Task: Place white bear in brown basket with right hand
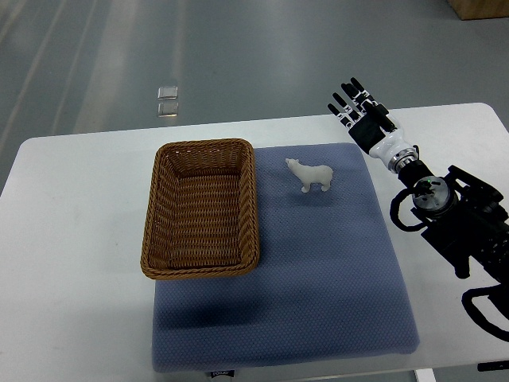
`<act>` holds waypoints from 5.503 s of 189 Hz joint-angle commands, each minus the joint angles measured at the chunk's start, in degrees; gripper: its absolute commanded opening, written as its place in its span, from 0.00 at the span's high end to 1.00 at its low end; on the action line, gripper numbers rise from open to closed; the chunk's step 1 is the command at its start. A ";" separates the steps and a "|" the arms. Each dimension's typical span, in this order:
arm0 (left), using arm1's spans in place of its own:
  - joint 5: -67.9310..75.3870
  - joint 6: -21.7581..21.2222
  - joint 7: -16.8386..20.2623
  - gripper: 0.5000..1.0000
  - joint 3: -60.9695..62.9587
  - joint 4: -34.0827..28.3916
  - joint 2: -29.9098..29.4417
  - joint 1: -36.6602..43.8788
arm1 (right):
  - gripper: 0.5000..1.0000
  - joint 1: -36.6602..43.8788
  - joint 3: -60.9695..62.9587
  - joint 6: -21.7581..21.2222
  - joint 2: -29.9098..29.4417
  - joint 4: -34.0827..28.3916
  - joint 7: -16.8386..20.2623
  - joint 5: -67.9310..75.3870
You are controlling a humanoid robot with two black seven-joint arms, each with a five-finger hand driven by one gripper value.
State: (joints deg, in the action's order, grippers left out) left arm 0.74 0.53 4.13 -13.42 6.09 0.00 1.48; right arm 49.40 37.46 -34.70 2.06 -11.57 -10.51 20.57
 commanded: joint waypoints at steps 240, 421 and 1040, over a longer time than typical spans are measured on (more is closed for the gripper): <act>-0.03 0.79 0.00 0.00 0.50 1.03 0.00 0.10 | 0.14 19.16 -22.34 -0.30 10.68 -8.47 -1.44 -60.47; -0.03 0.79 0.00 0.00 0.50 1.03 0.00 0.01 | 0.16 17.75 -29.55 7.72 12.71 -23.06 6.03 -78.49; -0.03 0.79 0.00 0.00 0.58 1.03 0.00 0.01 | 0.78 16.35 -35.17 26.35 -2.06 -31.41 7.61 -79.10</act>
State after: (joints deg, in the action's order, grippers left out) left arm 0.70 1.32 4.13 -12.83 7.13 0.00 1.50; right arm 66.48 2.23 -8.95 0.00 -43.03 -2.87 -58.54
